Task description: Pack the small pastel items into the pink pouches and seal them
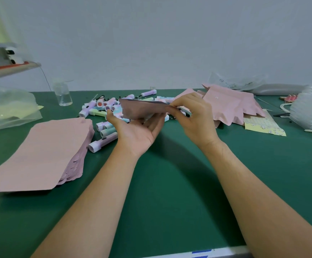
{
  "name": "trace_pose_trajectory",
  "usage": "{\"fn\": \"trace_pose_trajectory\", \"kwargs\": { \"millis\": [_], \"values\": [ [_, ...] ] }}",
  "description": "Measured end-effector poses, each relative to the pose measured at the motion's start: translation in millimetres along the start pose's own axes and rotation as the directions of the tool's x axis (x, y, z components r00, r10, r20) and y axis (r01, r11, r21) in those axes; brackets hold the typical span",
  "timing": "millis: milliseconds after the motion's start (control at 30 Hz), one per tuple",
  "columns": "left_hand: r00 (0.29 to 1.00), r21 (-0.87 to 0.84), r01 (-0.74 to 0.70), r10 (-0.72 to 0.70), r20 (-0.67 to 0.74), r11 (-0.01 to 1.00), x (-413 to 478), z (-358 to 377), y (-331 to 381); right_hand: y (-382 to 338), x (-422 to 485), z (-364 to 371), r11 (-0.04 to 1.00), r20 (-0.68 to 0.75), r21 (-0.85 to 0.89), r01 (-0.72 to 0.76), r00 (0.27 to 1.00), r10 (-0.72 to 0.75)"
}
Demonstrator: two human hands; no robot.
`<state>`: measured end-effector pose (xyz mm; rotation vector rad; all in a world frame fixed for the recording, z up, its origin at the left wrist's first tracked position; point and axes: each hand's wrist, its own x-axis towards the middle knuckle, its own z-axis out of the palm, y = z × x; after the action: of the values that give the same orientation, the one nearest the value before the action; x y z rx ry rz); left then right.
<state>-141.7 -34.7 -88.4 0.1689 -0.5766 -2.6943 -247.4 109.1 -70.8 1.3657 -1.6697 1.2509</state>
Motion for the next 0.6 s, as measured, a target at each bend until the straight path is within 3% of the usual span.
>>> {"fn": "trace_pose_trajectory", "kwargs": {
  "millis": [100,267,333,367,433,467,567,600],
  "values": [
    [0.994,0.059,-0.062,0.067,-0.090,0.996,1.3,1.6,6.0,0.8,0.4,-2.0,0.998,-0.021,0.030,-0.060,0.998,0.061],
    [0.951,0.364,-0.200,0.269,-0.153,0.910,5.2,3.8,13.4,3.3,1.3,-6.0,0.990,-0.065,0.023,-0.138,0.988,0.140],
    [0.865,0.663,-0.242,0.467,-0.184,0.709,5.1,3.5,10.1,5.5,2.4,-8.9,0.990,-0.065,0.020,-0.136,0.988,0.137],
    [0.795,0.807,-0.263,0.592,-0.128,0.528,4.0,1.2,6.7,6.2,2.7,-10.4,0.991,-0.068,0.022,-0.133,0.989,0.135],
    [0.677,0.912,-0.350,0.730,0.089,0.213,1.4,-5.2,-2.2,6.7,3.2,-13.4,0.982,-0.069,0.068,-0.178,0.981,0.182],
    [0.649,0.907,-0.387,0.748,0.140,0.166,-0.2,-7.0,-4.1,6.6,3.5,-15.0,0.966,-0.062,0.117,-0.231,0.969,0.239],
    [0.694,0.853,-0.457,0.701,0.163,0.254,-0.8,-6.1,-1.7,7.4,5.1,-20.1,0.880,-0.043,0.304,-0.366,0.917,0.396],
    [0.683,0.886,-0.427,0.706,0.187,0.178,0.0,-5.8,-0.8,7.4,5.9,-22.0,0.846,-0.047,0.367,-0.387,0.900,0.432]
  ]
}}
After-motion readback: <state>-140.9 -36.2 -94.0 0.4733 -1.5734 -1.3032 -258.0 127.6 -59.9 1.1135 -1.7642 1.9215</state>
